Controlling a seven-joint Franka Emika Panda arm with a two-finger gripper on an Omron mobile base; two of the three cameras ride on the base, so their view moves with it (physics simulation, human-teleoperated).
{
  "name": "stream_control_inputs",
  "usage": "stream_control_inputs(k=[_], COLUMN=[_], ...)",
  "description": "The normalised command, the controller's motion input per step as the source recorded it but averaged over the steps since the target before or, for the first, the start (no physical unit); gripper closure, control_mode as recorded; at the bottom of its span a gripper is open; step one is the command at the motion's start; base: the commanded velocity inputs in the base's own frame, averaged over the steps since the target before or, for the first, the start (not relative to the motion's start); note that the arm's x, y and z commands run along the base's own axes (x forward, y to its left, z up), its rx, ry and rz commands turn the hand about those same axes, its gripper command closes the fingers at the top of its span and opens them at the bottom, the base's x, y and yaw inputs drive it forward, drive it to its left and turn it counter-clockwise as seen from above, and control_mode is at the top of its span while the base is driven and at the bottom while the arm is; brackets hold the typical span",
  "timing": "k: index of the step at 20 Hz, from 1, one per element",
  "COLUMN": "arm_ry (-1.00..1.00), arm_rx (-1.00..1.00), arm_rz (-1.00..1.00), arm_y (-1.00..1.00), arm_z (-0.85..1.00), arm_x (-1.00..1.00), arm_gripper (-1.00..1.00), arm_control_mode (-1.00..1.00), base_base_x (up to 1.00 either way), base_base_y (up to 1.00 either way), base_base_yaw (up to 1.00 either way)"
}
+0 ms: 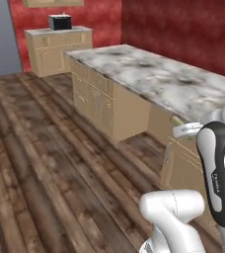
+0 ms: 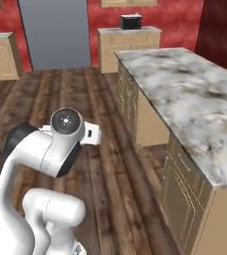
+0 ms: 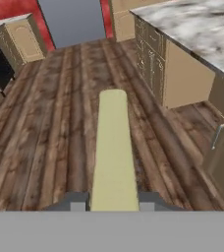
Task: Pick the egg and butter from the fridge and place them by the bowl for mixing.
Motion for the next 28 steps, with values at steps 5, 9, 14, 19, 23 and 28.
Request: stream_control_inputs(k=[5,9,14,19,23,28], arm_ry=[0.00,0.00,0.00,0.00,0.00,0.00], arm_rx=[0.00,0.00,0.00,0.00,0.00,0.00], arm_rz=[0.00,0.00,0.00,0.00,0.00,0.00], arm_y=[0.00,0.00,0.00,0.00,0.00,0.00], arm_z=[0.00,0.00,0.00,0.00,0.00,0.00], arm_x=[0.00,0.00,0.00,0.00,0.00,0.00], arm_gripper=[1.00,1.00,1.00,1.00,1.00,1.00], arm_control_mode=[1.00,1.00,1.00,1.00,1.00,1.00], base_base_x=[0.93,0.94,0.73,0.47,0.55,0.71], base_base_y=[0.09,0.14,0.10,0.00,0.00,0.00], base_base_yaw=[0.16,0.11,0.35,0.68,0.60,0.41])
